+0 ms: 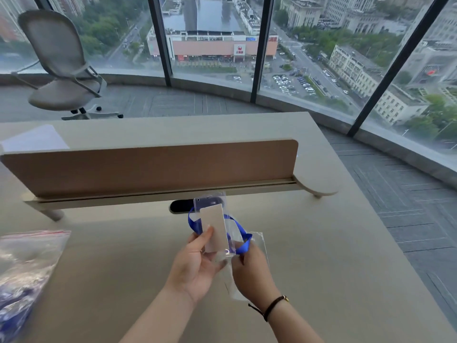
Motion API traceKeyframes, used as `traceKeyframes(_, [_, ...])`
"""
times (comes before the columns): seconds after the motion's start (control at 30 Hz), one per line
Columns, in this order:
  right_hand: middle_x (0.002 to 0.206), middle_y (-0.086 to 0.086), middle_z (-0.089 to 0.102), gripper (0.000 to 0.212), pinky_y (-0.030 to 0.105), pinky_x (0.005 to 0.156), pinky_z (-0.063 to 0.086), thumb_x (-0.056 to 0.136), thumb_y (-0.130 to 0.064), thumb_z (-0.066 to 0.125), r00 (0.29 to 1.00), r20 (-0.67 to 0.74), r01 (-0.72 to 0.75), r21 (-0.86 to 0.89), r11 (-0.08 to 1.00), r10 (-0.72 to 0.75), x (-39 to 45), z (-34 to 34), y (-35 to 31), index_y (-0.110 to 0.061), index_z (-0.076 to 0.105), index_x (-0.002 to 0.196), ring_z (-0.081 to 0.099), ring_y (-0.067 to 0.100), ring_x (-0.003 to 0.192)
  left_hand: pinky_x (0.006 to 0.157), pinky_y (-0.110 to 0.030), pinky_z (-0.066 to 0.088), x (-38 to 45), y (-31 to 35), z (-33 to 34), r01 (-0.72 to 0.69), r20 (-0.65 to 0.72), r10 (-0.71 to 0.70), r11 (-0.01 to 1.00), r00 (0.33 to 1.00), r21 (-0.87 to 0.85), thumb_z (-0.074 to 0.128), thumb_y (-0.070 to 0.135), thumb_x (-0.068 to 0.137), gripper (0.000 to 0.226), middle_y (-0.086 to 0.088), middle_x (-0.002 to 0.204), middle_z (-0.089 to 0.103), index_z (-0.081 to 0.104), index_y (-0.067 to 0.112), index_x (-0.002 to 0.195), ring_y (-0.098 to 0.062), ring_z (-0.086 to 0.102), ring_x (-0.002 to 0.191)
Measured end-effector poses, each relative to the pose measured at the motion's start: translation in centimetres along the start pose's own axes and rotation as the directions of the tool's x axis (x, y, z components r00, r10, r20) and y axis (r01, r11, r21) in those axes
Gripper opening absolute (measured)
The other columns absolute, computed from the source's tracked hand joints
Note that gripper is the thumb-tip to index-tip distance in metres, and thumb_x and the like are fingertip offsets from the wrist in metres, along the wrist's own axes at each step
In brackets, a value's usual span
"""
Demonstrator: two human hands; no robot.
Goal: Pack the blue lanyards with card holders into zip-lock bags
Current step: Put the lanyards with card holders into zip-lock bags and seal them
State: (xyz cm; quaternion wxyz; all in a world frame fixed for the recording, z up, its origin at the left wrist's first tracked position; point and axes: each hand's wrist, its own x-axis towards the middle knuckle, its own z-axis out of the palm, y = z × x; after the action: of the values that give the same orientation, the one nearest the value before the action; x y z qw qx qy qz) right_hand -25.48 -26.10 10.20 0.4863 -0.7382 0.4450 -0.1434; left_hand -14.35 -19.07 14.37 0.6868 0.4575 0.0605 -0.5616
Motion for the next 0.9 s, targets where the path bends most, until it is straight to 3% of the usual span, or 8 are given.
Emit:
traceKeyframes(0.1, [0.11,-0.02,0.063,0.042,0.02,0.083,0.049,0.088,0.0,0.043,0.999,0.01,-0.048,0.03,0.998,0.048,-0.5,0.0,-0.7,-0.028,0.067,0.107,0.062,0.007,0.095,0.084,-0.042,0.046,-0.8,0.3,-1.1,-0.022,-0.093,0.03,0.995,0.995,0.095,0.065,0.021,0.092,0.031,-0.013,0.114,0.075,0.069,0.011,0.122,-0.031,0.065,0.099])
traceKeyframes(0.17, [0.117,-0.017,0.065,0.034,0.025,0.082,0.051,0.09,0.0,0.043,0.998,0.006,-0.068,0.052,0.996,0.068,-0.8,-0.1,-1.0,-0.025,0.065,0.099,0.063,0.005,0.09,0.075,-0.037,0.047,-1.3,0.5,-1.9,-0.026,-0.133,0.051,0.982,0.99,0.186,0.066,0.019,0.093,0.024,-0.012,0.106,0.077,0.073,0.011,0.114,-0.029,0.065,0.094])
traceKeyframes(0.27, [0.106,-0.014,0.068,0.025,0.033,0.074,0.054,0.09,0.003,0.044,0.998,-0.016,-0.058,0.091,0.994,0.059,-0.8,-0.1,-1.3,-0.012,0.064,0.096,0.056,0.006,0.065,0.071,-0.037,0.055,-1.7,0.3,-2.8,-0.059,-0.165,0.126,0.931,0.978,0.359,0.066,0.016,0.094,0.017,-0.009,0.099,0.079,0.076,0.01,0.106,-0.027,0.072,0.086])
traceKeyframes(0.4, [0.094,-0.009,0.064,0.021,0.012,0.066,0.043,0.09,0.008,0.044,0.998,-0.017,-0.052,0.074,0.996,0.053,-0.8,-0.1,-1.6,-0.008,0.048,0.076,0.056,-0.006,0.071,0.087,-0.055,0.059,-1.7,-0.1,-3.6,-0.091,-0.158,0.231,0.792,0.96,0.603,0.066,0.015,0.095,0.012,-0.009,0.09,0.079,0.078,0.013,0.094,-0.037,0.072,0.094])
traceKeyframes(0.53, [0.064,-0.009,0.043,0.018,0.023,0.06,0.037,0.09,0.003,0.044,0.998,-0.047,-0.034,0.059,0.998,0.037,-0.6,0.4,-0.7,0.003,0.055,0.104,0.037,0.011,0.06,0.076,-0.045,0.06,-0.9,0.0,-4.2,-0.107,-0.125,0.285,0.676,0.95,0.729,0.066,0.021,0.093,0.014,-0.013,0.086,0.076,0.075,0.013,0.086,-0.029,0.071,0.079])
traceKeyframes(0.67, [0.073,-0.004,0.054,0.008,0.018,0.058,0.037,0.092,-0.001,0.046,0.997,-0.026,-0.067,0.094,0.993,0.07,-0.7,0.1,-0.9,-0.001,0.053,0.088,0.043,0.012,0.063,0.064,-0.031,0.041,-0.2,0.2,-4.9,-0.077,-0.067,0.241,0.542,0.968,0.837,0.06,0.033,0.076,0.031,-0.011,0.068,0.062,0.063,0.002,0.08,-0.016,0.05,0.062])
traceKeyframes(0.77, [0.101,-0.015,0.065,0.026,0.01,0.067,0.042,0.093,-0.001,0.046,0.997,0.012,-0.076,0.119,0.99,0.075,-0.7,-0.2,-1.4,-0.025,0.054,0.09,0.055,0.0,0.071,0.058,-0.028,0.029,0.1,0.5,-4.7,-0.071,-0.014,0.206,0.399,0.978,0.914,0.054,0.014,0.083,0.018,0.005,0.058,0.044,0.051,0.009,0.066,-0.016,0.036,0.057])
traceKeyframes(0.9, [0.099,-0.016,0.066,0.06,0.008,0.086,0.045,0.094,-0.002,0.047,0.997,0.075,-0.013,0.087,0.996,0.006,-0.9,-0.3,-1.4,-0.048,0.044,0.131,0.061,-0.002,0.095,0.052,-0.026,0.027,0.4,0.7,-4.4,-0.137,0.125,0.098,0.125,0.987,0.983,0.048,0.011,0.086,0.024,0.008,0.056,0.041,0.044,0.018,0.063,-0.014,0.035,0.056])
